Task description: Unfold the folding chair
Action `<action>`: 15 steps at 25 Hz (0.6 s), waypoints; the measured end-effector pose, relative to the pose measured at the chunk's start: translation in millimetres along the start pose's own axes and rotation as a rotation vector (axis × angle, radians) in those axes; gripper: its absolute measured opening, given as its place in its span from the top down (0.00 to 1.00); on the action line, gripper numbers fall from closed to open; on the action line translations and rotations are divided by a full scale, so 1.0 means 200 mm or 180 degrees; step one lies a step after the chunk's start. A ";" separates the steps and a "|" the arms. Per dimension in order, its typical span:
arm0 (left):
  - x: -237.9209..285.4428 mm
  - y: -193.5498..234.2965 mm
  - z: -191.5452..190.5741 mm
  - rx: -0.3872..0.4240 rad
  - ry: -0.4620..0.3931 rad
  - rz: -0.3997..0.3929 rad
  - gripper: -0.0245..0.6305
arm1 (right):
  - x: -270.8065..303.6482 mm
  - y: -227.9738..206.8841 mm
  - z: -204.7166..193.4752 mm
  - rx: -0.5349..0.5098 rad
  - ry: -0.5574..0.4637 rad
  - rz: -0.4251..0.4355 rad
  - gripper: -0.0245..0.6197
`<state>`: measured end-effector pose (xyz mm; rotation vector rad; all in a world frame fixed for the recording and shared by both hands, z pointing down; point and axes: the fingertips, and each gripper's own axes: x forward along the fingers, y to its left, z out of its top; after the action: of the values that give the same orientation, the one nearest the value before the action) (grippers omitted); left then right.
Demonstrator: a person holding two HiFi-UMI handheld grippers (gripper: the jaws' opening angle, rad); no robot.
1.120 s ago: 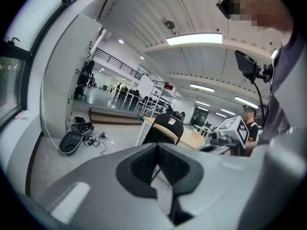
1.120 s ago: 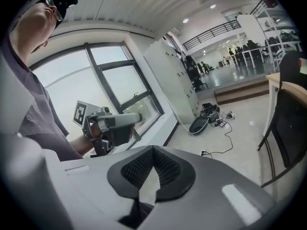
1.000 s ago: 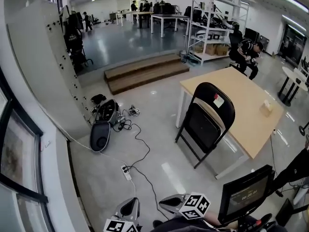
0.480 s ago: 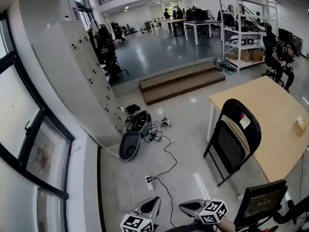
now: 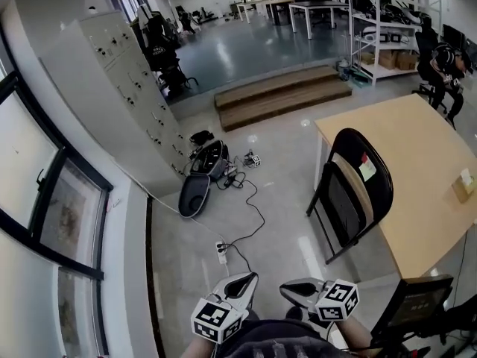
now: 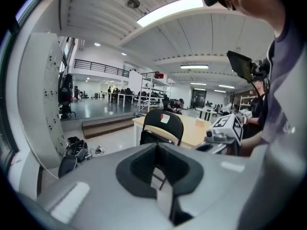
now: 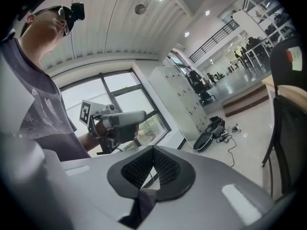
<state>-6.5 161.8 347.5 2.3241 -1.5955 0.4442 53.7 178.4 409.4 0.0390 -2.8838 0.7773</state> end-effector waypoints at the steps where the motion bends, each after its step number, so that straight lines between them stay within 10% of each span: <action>1: 0.05 0.01 0.02 0.0023 -0.0034 -0.0014 0.96 | -0.01 -0.05 0.02 -0.0073 -0.0037 -0.0029 0.96; 7: 0.18 0.03 0.18 0.0391 -0.0025 0.0100 0.96 | -0.10 -0.19 0.07 -0.0152 -0.0079 -0.0607 0.96; 15: 0.36 -0.02 0.18 0.0219 0.0050 -0.0151 0.96 | -0.25 -0.34 0.16 -0.0053 -0.0131 -0.0875 0.96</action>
<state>24.4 86.3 343.4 2.3975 -1.5375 0.5131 102.9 103.6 408.5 0.4437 -2.8363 0.7072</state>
